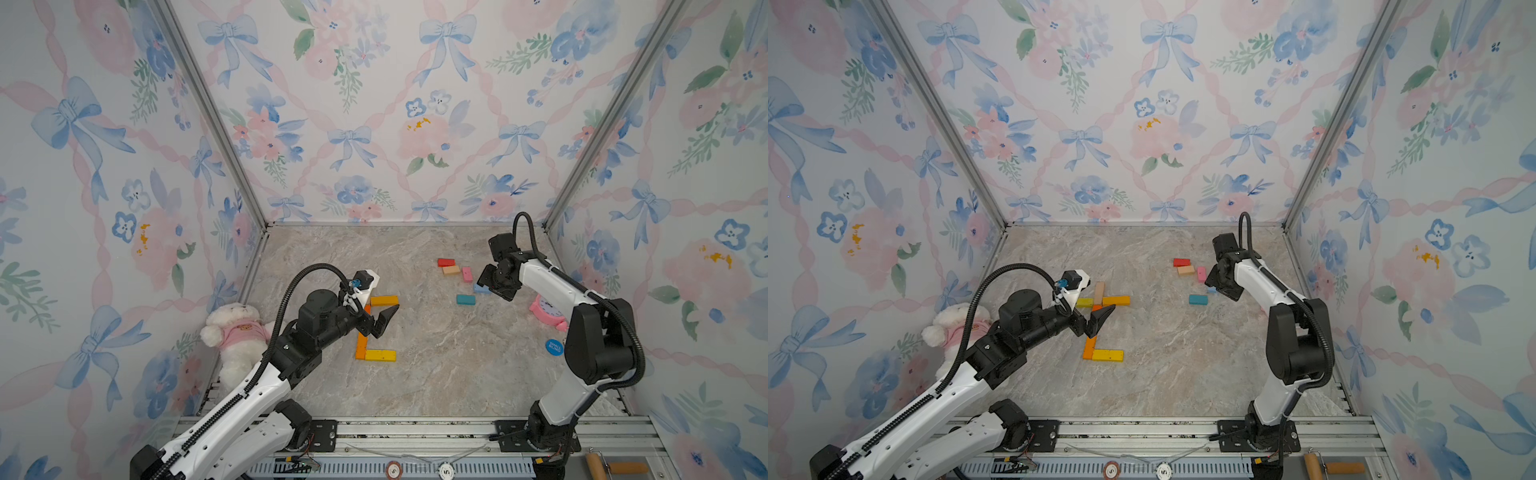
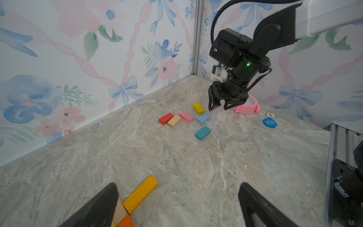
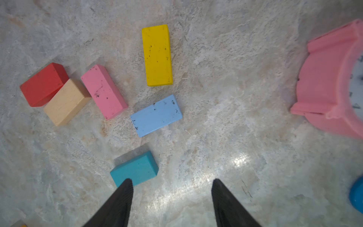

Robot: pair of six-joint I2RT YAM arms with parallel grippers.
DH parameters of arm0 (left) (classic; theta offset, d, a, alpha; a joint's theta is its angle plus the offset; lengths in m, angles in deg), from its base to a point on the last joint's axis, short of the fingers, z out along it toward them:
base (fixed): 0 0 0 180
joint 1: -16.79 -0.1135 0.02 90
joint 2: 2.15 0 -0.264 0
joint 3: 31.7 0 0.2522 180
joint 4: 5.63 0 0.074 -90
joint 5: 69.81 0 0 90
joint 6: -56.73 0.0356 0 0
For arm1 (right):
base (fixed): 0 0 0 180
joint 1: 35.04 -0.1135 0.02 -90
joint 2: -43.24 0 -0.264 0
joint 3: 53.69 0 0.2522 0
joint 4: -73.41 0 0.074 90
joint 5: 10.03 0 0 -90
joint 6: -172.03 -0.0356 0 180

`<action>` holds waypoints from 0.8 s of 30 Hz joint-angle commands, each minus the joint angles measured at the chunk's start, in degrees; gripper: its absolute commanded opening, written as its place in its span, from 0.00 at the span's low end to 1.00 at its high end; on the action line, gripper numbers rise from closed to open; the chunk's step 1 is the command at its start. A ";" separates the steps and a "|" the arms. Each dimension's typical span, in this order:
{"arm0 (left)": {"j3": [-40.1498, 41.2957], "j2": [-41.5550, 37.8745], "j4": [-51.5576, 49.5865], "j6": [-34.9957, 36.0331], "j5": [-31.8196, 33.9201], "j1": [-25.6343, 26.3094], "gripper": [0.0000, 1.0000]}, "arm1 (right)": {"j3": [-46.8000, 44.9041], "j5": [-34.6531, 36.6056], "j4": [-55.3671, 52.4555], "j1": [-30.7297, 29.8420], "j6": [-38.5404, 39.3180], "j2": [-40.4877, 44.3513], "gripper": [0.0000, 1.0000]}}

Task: Assemble the letter t with building blocks
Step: Pick up the building block from the center of the board.

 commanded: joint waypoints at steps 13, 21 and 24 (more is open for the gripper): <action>1.78 -1.96 3.52 0.41 -2.47 -0.19 0.98 | 4.79 -0.58 3.06 1.16 -8.75 -8.50 0.70; 2.12 -1.94 3.82 0.42 -3.44 -0.15 0.98 | 6.11 -1.78 4.55 1.47 -11.57 -11.85 0.73; 2.42 -2.35 4.04 0.55 -2.87 -0.13 0.98 | 6.32 -1.47 4.92 1.49 -12.57 -12.43 0.73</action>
